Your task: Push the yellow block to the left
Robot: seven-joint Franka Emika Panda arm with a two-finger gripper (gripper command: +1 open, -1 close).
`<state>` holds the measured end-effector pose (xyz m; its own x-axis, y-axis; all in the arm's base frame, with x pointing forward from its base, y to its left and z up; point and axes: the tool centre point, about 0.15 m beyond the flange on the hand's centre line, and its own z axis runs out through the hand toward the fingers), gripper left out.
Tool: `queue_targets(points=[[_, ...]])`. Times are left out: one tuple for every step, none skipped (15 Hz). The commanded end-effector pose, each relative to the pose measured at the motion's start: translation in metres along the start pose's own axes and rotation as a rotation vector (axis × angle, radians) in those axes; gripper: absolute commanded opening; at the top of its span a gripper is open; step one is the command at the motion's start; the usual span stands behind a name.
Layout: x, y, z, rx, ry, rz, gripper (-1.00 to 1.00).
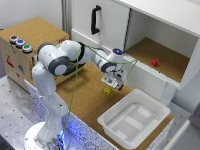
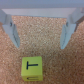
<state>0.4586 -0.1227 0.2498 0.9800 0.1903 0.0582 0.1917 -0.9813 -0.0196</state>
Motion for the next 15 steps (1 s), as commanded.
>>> queue_targets(points=[[-0.025,-0.001,0.018,-0.017,-0.050,-0.139,1.00],[-0.029,-0.002,0.021,-0.024,-0.061,-0.169,1.00],[-0.033,-0.002,0.023,-0.020,-0.073,-0.196,1.00],[-0.035,-0.001,0.024,-0.010,-0.081,-0.205,1.00],[-0.036,-0.001,0.025,-0.007,-0.083,-0.207,1.00],[-0.036,-0.002,0.027,-0.015,-0.084,-0.210,1.00],[-0.036,-0.005,0.030,-0.012,-0.087,-0.210,1.00],[-0.035,-0.007,0.031,-0.007,-0.091,-0.215,1.00],[-0.035,-0.010,0.033,-0.008,-0.091,-0.220,1.00],[-0.035,-0.013,0.035,-0.001,-0.092,-0.221,1.00],[-0.036,-0.015,0.037,-0.001,-0.094,-0.221,1.00],[-0.037,-0.017,0.039,-0.004,-0.097,-0.223,1.00],[-0.038,-0.018,0.041,-0.003,-0.099,-0.220,-1.00],[-0.038,-0.018,0.043,0.000,-0.097,-0.212,-1.00],[-0.038,-0.018,0.044,-0.003,-0.096,-0.205,-1.00]])
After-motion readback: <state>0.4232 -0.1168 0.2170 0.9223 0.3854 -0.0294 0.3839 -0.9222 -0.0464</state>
